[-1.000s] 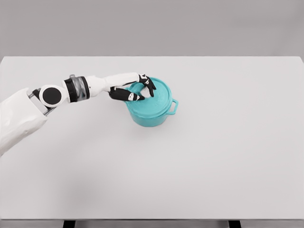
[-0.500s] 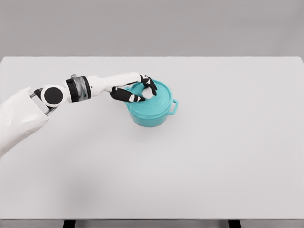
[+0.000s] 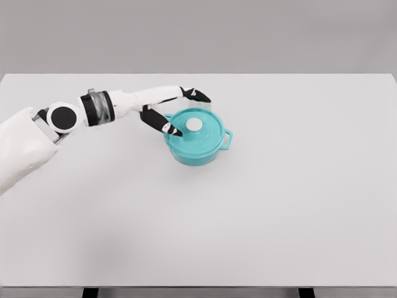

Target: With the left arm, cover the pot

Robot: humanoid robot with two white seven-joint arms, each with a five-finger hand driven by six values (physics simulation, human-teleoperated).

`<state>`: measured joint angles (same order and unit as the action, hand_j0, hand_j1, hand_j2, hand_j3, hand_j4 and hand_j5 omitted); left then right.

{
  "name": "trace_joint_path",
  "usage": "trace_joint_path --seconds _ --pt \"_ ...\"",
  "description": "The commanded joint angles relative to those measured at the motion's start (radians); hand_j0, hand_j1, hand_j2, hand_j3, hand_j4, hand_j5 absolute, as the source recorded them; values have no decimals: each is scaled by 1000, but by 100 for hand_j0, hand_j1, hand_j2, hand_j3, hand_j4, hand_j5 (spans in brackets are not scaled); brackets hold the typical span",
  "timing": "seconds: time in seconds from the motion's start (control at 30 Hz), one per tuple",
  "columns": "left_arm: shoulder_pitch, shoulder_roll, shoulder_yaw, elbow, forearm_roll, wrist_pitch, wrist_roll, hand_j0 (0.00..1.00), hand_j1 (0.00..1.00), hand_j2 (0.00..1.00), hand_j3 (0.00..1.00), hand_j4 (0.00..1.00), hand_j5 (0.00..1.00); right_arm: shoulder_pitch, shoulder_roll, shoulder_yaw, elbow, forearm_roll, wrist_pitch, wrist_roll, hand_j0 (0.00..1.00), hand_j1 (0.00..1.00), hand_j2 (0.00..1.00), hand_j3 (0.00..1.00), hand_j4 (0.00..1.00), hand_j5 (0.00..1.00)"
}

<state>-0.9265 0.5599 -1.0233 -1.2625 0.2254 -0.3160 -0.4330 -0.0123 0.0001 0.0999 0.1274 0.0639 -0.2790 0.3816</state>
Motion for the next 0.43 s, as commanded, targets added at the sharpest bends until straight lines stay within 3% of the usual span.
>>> trace_joint_path --seconds 0.0,0.1,0.17,0.27,0.4 --pt "-2 38 3 -34 57 2 -7 91 91 91 91 91 91 0 0 0 0 1 -2 0 100 100 100 100 100 100" --pt "-6 159 3 -107 146 0 -12 100 100 100 100 100 100 0 0 0 0 1 0 0 100 100 100 100 100 100" --pt "11 333 3 -166 244 -38 -12 100 100 100 100 100 100 0 0 0 0 1 0 0 100 100 100 100 100 100" --pt "86 443 29 -169 285 -136 -13 100 100 100 100 100 100 0 0 0 0 1 -2 0 100 100 100 100 100 100" --pt "248 512 167 -166 282 -169 -13 100 100 100 100 100 100 0 0 0 0 1 0 0 100 100 100 100 100 100"
